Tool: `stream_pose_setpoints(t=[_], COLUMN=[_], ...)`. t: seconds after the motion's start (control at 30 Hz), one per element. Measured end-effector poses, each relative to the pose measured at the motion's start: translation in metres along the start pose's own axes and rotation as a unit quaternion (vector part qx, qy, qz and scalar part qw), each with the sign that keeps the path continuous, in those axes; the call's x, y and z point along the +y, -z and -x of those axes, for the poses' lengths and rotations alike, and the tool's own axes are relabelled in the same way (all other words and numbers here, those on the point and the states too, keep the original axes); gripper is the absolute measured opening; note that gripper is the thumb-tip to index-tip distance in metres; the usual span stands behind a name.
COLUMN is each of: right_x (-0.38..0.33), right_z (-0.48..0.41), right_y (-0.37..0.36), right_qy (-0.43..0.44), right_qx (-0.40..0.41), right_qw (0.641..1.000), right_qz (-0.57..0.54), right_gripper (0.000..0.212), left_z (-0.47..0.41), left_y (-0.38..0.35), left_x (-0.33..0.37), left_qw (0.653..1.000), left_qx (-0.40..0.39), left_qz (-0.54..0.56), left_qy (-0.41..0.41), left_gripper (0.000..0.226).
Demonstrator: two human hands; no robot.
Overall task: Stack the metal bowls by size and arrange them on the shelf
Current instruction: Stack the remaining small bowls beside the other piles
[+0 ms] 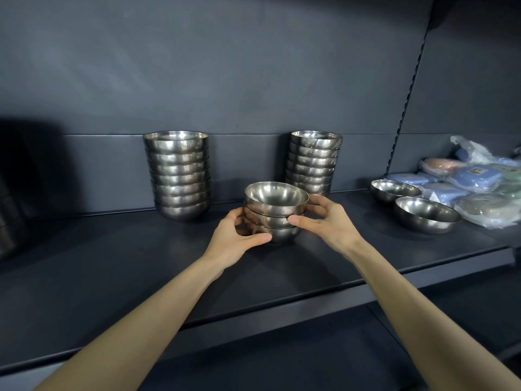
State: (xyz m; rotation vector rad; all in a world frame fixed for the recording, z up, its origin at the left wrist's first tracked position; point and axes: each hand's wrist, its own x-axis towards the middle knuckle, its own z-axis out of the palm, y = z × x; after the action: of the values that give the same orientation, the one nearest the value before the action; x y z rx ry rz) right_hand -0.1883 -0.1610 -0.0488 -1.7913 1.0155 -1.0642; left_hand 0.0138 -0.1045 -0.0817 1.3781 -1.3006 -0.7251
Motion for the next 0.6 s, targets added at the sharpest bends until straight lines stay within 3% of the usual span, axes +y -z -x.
stream_pose_setpoints(t=[0.13,0.27,0.43,0.6], right_x=[-0.002,-0.012,-0.020,-0.017], right_z=[0.002,0.007,0.013,0.015], right_y=[0.002,0.018,0.049,0.100], right_qy=[0.015,0.014,0.023,0.016], right_qx=[0.014,0.026,0.057,0.086], right_qw=[1.000,1.000,0.998,0.996], right_qz=[-0.001,-0.006,-0.007,0.002], right_gripper=[0.062,0.041,0.076,0.049], left_z=[0.002,0.000,-0.008,-0.023], left_y=[-0.002,-0.008,-0.033,-0.078], left_x=[0.006,0.018,0.038,0.061], left_qw=[1.000,0.999,0.998,0.995], left_qx=[-0.002,-0.009,-0.019,-0.049], left_qz=[-0.002,-0.008,0.005,0.021], left_qy=[-0.015,-0.037,-0.060,-0.080], left_gripper=[0.061,0.065,0.067,0.067])
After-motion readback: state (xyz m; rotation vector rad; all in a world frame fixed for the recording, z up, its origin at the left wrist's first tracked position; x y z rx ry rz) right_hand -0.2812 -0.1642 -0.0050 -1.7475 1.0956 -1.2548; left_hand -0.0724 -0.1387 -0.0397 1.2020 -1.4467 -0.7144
